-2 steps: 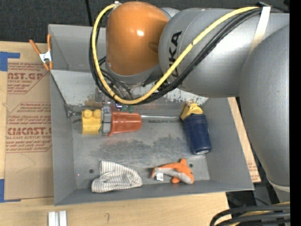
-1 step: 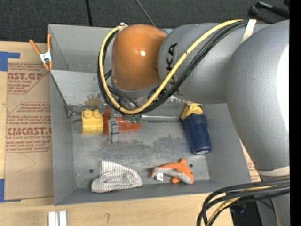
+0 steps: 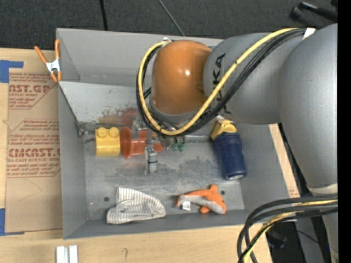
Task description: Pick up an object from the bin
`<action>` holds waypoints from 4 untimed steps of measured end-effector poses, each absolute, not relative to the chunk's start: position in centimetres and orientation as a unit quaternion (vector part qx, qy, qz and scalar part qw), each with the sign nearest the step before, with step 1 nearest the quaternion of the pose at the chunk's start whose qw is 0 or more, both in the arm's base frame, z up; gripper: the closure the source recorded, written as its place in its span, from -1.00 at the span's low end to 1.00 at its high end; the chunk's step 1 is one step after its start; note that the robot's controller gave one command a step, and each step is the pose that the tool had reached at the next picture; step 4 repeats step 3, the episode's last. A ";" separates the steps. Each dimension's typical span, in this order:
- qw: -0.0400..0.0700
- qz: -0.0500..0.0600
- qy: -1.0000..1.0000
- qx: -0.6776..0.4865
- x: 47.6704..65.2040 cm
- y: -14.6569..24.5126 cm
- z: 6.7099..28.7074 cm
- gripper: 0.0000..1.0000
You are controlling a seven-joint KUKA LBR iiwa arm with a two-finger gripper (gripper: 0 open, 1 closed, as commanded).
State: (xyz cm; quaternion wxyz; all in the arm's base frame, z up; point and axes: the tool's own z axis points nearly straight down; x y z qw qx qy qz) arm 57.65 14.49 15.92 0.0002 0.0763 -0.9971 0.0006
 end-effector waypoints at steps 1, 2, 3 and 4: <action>-0.002 -0.001 -1.000 0.015 58.8 17.7 14.3 -1.00; -0.001 0.000 -0.997 0.078 54.1 17.4 9.2 -1.00; -0.001 0.000 -1.000 0.016 58.9 9.6 7.0 1.00; -0.001 0.000 -1.000 0.016 58.9 9.6 7.0 1.00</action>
Offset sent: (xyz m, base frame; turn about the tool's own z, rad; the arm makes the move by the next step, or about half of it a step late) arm -0.0585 0.0215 -0.0892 -0.0689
